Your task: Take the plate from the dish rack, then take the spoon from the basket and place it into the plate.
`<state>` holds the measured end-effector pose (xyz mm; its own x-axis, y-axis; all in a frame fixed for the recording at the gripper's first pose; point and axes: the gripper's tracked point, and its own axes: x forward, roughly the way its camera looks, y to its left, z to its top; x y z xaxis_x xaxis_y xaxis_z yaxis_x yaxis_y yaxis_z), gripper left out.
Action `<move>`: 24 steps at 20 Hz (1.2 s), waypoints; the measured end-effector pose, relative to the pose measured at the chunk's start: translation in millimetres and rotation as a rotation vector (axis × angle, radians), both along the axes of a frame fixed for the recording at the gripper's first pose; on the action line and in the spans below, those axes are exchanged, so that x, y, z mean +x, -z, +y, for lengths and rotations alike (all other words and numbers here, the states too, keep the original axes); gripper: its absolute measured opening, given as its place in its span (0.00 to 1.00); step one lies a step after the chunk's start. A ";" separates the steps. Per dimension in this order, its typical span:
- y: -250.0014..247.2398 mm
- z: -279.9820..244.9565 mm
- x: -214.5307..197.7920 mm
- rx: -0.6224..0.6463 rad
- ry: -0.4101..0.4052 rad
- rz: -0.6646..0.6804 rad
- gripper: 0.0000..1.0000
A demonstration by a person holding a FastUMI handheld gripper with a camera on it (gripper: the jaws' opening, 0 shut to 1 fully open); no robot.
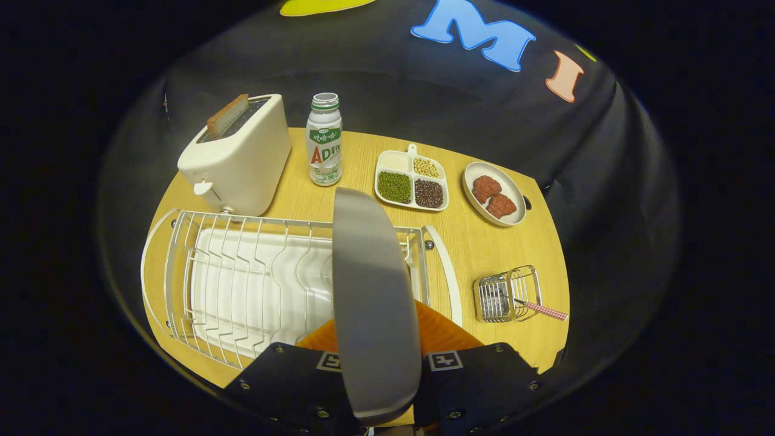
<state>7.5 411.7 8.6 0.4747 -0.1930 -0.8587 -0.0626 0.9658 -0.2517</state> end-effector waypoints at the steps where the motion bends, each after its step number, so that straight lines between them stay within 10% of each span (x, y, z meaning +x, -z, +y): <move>1: -5.2 -0.4 0.1 0.011 -0.009 -0.008 0.36; 24: -105.6 -184.3 -87.4 0.190 -0.001 -0.166 0.37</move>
